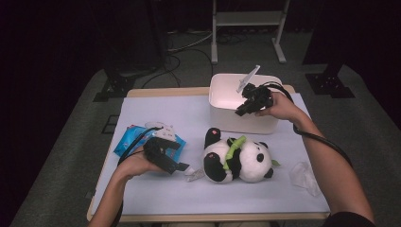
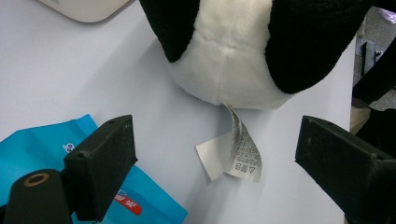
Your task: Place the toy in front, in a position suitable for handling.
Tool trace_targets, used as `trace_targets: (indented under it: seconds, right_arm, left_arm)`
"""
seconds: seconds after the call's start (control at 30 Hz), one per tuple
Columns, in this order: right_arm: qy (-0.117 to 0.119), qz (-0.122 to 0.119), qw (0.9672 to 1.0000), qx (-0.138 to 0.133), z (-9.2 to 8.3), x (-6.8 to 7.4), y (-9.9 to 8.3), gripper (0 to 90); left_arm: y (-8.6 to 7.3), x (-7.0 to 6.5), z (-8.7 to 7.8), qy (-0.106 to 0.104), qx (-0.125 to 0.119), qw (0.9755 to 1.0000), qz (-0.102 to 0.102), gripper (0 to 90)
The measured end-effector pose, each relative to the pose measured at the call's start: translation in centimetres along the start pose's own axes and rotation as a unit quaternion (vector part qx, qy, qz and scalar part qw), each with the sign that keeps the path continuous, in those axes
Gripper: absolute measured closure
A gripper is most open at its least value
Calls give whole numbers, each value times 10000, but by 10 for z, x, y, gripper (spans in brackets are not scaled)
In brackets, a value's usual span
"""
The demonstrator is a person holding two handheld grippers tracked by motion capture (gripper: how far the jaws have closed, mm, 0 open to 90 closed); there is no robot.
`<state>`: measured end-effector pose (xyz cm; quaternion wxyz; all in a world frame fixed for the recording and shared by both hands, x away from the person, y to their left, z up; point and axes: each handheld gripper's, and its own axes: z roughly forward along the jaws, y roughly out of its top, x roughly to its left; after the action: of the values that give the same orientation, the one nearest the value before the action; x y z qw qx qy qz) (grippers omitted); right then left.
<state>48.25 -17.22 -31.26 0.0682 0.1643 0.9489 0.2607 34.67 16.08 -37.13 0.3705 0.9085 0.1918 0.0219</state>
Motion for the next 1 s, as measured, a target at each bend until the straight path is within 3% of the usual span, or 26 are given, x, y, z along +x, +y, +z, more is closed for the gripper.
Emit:
trace_targets:
  seconds: [1.0]
  right_arm:
    - [247,-388,9989,-58,-6,41,-6,855]
  left_arm:
    - [1,-2,1,-29,98,9999,42,114]
